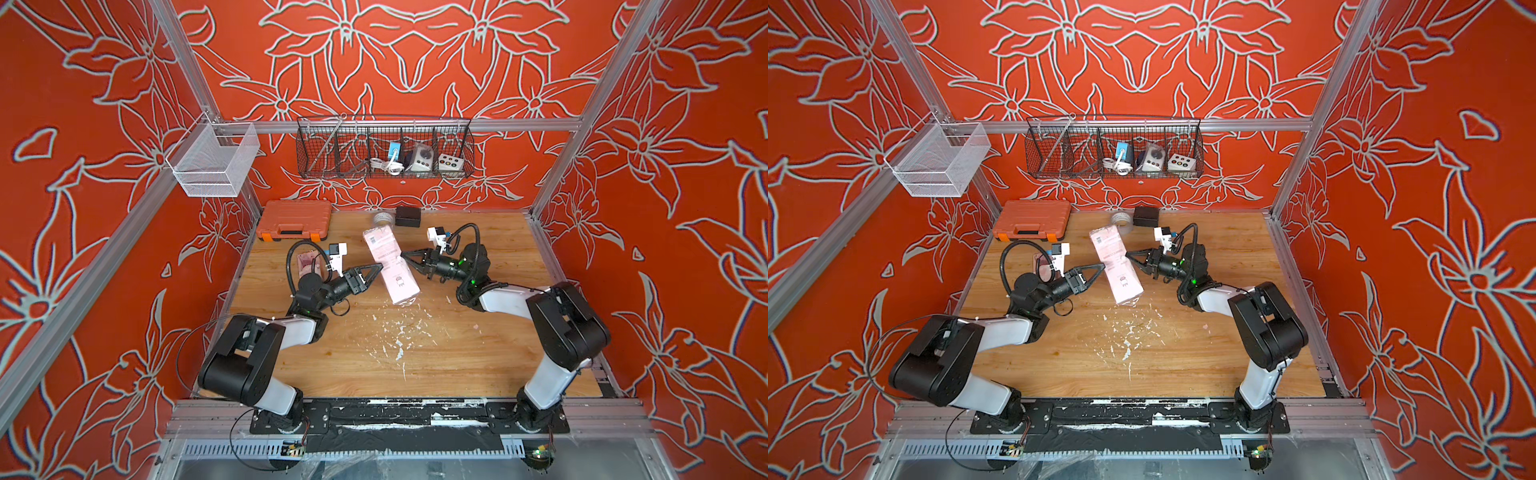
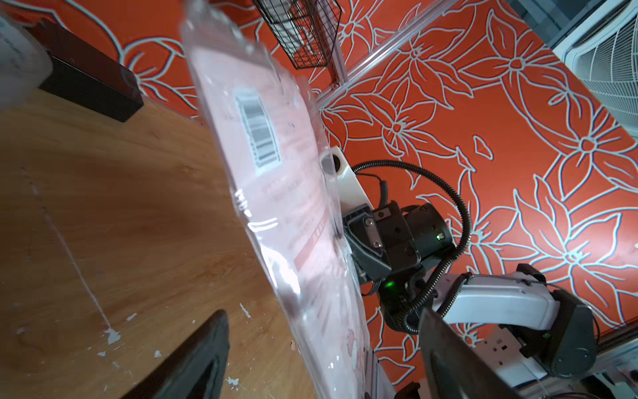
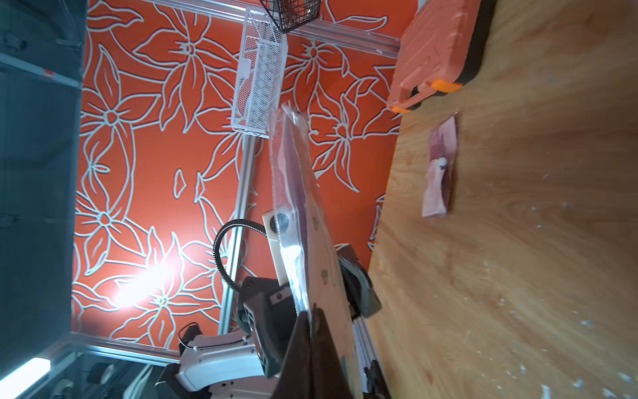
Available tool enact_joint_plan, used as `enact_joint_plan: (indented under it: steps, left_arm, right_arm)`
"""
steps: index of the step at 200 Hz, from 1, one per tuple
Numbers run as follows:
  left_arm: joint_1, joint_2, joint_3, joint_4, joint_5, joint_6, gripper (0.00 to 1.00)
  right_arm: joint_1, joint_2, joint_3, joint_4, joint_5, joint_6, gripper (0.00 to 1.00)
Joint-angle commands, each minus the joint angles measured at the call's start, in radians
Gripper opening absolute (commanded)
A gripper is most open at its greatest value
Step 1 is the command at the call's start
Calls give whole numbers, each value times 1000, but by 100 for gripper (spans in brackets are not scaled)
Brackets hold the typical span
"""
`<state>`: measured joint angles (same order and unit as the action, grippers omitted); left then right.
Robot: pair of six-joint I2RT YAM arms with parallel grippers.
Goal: Open the ruler set and take out the ruler
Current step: Pick up the ruler set bag from the center of the board.
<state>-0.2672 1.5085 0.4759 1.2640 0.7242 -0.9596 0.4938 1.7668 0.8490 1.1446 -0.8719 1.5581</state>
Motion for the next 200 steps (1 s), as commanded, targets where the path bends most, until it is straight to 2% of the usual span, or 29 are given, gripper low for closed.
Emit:
enact_joint_plan:
  steps: [1, 8, 35, 43, 56, 64, 85, 94, 104, 119, 134, 148, 175, 200]
  left_arm:
    - [-51, 19, 52, 3, 15, 61, 76]
    - [-58, 21, 56, 2, 7, 68, 70]
    - [-59, 17, 79, -38, 14, 80, 16]
    - [-61, 8, 81, -67, 9, 92, 8]
    - [-62, -14, 79, -134, -15, 112, 7]
    - [-63, -28, 80, -173, -24, 125, 0]
    - [-74, -76, 94, -310, -39, 189, 0]
    - [-82, -101, 106, -399, -67, 229, 0]
    - [-93, -132, 134, -534, -110, 265, 0]
    - [-121, -179, 180, -734, -184, 340, 0]
    - [-159, -212, 214, -891, -270, 424, 0]
    - [-178, -224, 228, -968, -323, 448, 0]
    - [-204, -214, 247, -1038, -358, 453, 0]
    - [-221, -196, 247, -1029, -381, 446, 0]
  right_arm:
    - [20, 38, 14, 193, 2, 132, 0]
    - [22, 37, 9, 190, 4, 126, 0]
    - [25, 3, -22, 138, 19, 69, 0]
    - [25, -16, -31, 77, 25, 26, 0]
    - [25, -52, -52, -22, 52, -43, 0]
    - [25, -76, -55, -85, 61, -90, 0]
    - [25, -159, -62, -327, 98, -285, 0]
    - [25, -215, -61, -480, 142, -410, 17]
    - [26, -292, -50, -697, 226, -574, 30]
    - [57, -423, -13, -1044, 470, -837, 49]
    - [95, -515, -11, -1190, 685, -1008, 66]
    - [103, -547, -15, -1230, 717, -1070, 69]
    - [151, -504, 44, -1328, 672, -1087, 68]
    - [228, -474, 39, -1274, 701, -1060, 67]
